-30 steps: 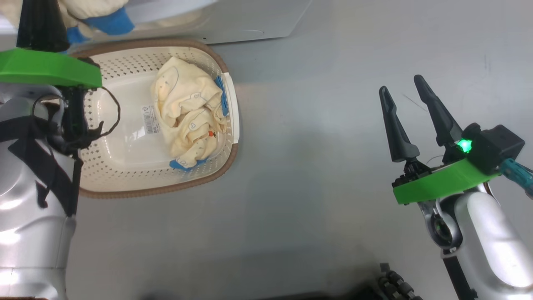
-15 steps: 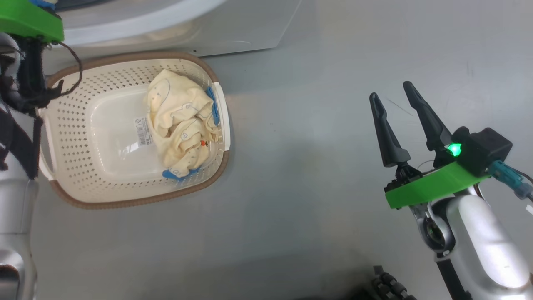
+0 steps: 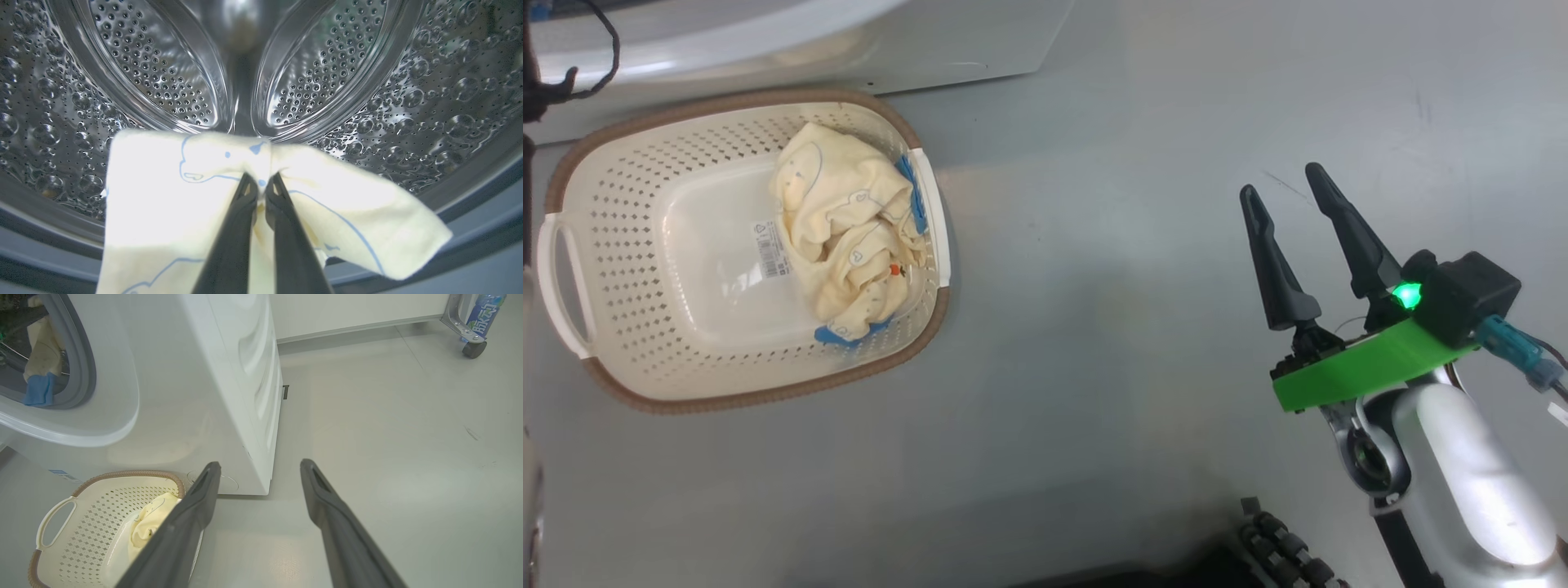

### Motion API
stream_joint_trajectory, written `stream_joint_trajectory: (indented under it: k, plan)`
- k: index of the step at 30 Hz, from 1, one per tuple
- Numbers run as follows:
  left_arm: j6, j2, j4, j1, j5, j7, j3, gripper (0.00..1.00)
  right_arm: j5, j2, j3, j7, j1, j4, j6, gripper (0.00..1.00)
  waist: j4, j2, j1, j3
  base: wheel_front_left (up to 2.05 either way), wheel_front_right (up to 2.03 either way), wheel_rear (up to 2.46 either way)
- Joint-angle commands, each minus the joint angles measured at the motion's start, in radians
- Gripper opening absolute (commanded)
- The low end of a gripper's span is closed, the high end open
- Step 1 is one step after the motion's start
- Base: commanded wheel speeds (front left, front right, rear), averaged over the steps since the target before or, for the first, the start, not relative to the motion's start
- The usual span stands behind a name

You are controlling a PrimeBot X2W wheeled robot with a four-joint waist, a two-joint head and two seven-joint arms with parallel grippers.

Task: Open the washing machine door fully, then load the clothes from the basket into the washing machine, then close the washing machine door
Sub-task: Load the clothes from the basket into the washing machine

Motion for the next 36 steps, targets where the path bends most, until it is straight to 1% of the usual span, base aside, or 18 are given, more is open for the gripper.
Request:
stream_joint_trajectory:
  k: [1,9,18,21,24,27,31,36]
  plan:
    - [0.001,0.06,-0.015,-0.046,0.006,0.005,0.013,0.0,0.006,0.006,0.02,-0.01,0.03,-0.028,0.0,1.0,-0.004,0.0,0.0,0.019,0.0,0.0,0.0]
    - [-0.003,0.089,0.043,-0.17,0.048,-0.008,-0.057,0.0,0.003,0.012,0.019,-0.01,0.033,-0.04,0.0,1.0,-0.014,0.0,0.0,0.091,0.0,0.0,0.0]
    - [-0.004,0.124,0.103,-0.294,0.103,-0.147,-0.114,0.0,0.006,0.021,0.03,-0.01,0.039,-0.044,0.0,1.0,-0.024,0.0,0.0,0.12,0.0,0.0,0.0]
    - [-0.004,0.133,0.096,-0.321,0.127,-0.173,-0.123,0.0,0.007,0.021,0.032,-0.01,0.04,-0.046,0.0,1.0,-0.026,0.0,0.0,0.126,0.0,0.0,0.0]
    - [-0.004,0.135,0.049,-0.331,0.146,-0.18,-0.11,0.0,0.007,0.019,0.034,-0.01,0.041,-0.047,0.0,1.0,-0.026,0.0,0.0,0.13,0.0,0.0,0.0]
    - [-0.004,0.131,0.051,-0.3,0.145,-0.18,-0.095,0.0,0.007,0.018,0.039,-0.01,0.04,-0.045,0.0,1.0,-0.029,0.0,0.0,0.127,0.0,0.0,0.0]
    - [-0.004,0.119,0.127,-0.281,0.116,-0.179,-0.09,0.0,0.007,0.016,0.045,-0.01,0.042,-0.042,0.0,1.0,-0.034,0.0,0.0,0.122,0.0,0.0,0.0]
    - [-0.005,0.113,0.215,-0.289,0.076,-0.162,-0.124,0.0,0.007,0.015,0.048,-0.01,0.049,-0.037,0.0,1.0,-0.038,0.0,0.0,0.118,0.0,0.0,0.0]
